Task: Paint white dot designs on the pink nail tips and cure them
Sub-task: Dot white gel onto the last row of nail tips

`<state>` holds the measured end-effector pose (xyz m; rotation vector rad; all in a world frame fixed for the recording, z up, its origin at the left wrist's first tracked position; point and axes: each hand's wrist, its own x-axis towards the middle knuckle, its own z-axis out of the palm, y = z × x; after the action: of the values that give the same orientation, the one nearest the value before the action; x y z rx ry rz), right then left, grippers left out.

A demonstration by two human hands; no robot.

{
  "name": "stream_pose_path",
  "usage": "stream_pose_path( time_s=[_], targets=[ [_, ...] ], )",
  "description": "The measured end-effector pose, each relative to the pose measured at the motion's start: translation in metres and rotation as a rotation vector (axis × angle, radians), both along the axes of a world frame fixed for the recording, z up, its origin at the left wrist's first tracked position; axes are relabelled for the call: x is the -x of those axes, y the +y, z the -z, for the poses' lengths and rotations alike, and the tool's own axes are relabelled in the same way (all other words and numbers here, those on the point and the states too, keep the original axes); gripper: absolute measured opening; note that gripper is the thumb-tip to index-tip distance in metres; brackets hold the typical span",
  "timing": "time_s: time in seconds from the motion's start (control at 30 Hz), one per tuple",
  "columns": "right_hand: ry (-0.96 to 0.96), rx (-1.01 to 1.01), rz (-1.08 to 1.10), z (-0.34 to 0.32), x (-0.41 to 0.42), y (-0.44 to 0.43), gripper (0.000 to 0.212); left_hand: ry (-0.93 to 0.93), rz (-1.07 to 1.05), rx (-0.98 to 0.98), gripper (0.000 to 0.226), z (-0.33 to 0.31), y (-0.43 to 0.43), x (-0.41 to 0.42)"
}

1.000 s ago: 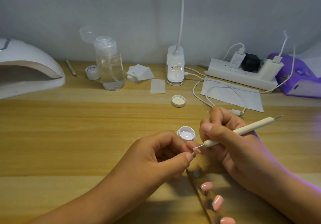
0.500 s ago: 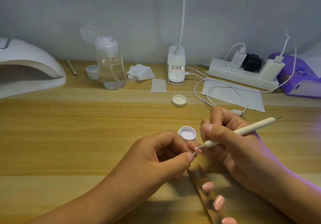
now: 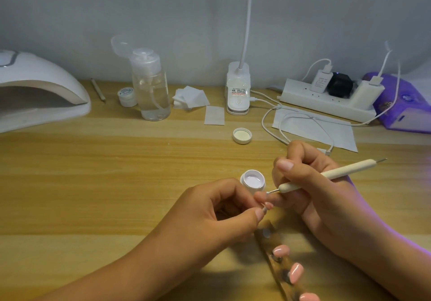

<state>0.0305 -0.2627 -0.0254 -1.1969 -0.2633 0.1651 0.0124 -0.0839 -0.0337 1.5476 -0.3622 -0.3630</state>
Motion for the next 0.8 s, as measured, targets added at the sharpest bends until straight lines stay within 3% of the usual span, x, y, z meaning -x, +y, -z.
stream_pose_path(
  time_s=[0.13,0.27,0.5,0.8],
  targets=[
    [-0.156,0.179,0.153,0.0,-0.003,-0.005,0.034,-0.006,-0.002,-0.043,0.001,0.0,0.001,0.002],
    [-0.299,0.421,0.295,-0.002,-0.01,-0.007,0.02,-0.023,0.004,-0.057,0.003,0.002,0.001,0.001],
    [-0.587,0.688,0.231,0.008,-0.012,-0.005,0.02,-0.058,0.028,-0.049,0.003,0.002,0.002,-0.001],
    [-0.581,0.76,0.18,0.011,-0.016,-0.004,0.031,-0.055,0.056,-0.03,0.001,-0.001,0.002,0.001]
  ],
)
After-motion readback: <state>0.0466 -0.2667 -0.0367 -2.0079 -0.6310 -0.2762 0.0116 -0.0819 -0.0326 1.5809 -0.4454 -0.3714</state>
